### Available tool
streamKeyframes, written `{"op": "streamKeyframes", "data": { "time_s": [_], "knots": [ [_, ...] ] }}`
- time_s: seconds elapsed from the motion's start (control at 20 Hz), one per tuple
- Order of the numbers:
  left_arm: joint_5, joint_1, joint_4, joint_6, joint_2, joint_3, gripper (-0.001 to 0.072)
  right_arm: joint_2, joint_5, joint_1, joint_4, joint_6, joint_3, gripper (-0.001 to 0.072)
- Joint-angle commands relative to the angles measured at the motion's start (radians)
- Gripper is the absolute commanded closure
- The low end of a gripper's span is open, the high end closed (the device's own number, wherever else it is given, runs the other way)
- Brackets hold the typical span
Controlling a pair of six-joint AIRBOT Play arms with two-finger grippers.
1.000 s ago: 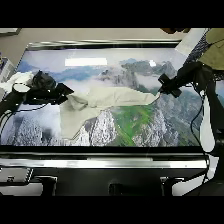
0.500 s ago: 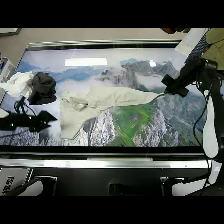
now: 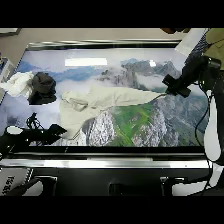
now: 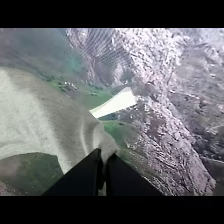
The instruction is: Fold the clothes and pants, and hang the long-sleeved shirts on hangers.
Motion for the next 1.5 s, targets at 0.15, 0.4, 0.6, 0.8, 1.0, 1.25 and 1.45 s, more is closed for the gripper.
{"op": "streamKeyframes", "data": {
  "time_s": [0.15, 0.4, 0.6, 0.8, 1.0, 1.25, 1.45],
  "knots": [
    [0.115, -0.112, -0.134, 0.010, -0.072, -0.013, 0.0658, 0.023, -0.016, 0.001, 0.009, 0.001, 0.001, 0.0678],
    [0.029, -0.064, -0.136, 0.043, -0.013, 0.197, 0.0692, 0.087, 0.095, 0.000, 0.008, -0.006, 0.001, 0.0678],
    [0.000, 0.034, -0.135, 0.100, 0.086, 0.596, 0.0692, 0.227, 0.291, -0.003, -0.198, 0.095, 0.050, 0.0678],
    [0.000, 0.130, -0.135, 0.114, 0.170, 0.974, 0.0692, 0.375, 0.303, -0.004, -0.526, 0.252, 0.146, 0.0678],
    [0.003, 0.184, -0.135, 0.113, 0.272, 1.165, 0.0692, 0.579, 0.298, -0.003, -0.579, 0.209, 0.169, 0.0678],
    [0.030, 0.209, -0.046, 0.045, 0.430, 1.179, 0.0692, 0.822, 0.312, -0.003, -0.566, 0.204, 0.169, 0.0678],
    [0.023, 0.209, 0.060, -0.055, 0.462, 1.178, 0.0691, 0.895, 0.303, -0.003, -0.549, 0.244, 0.169, 0.0678]
  ]
}}
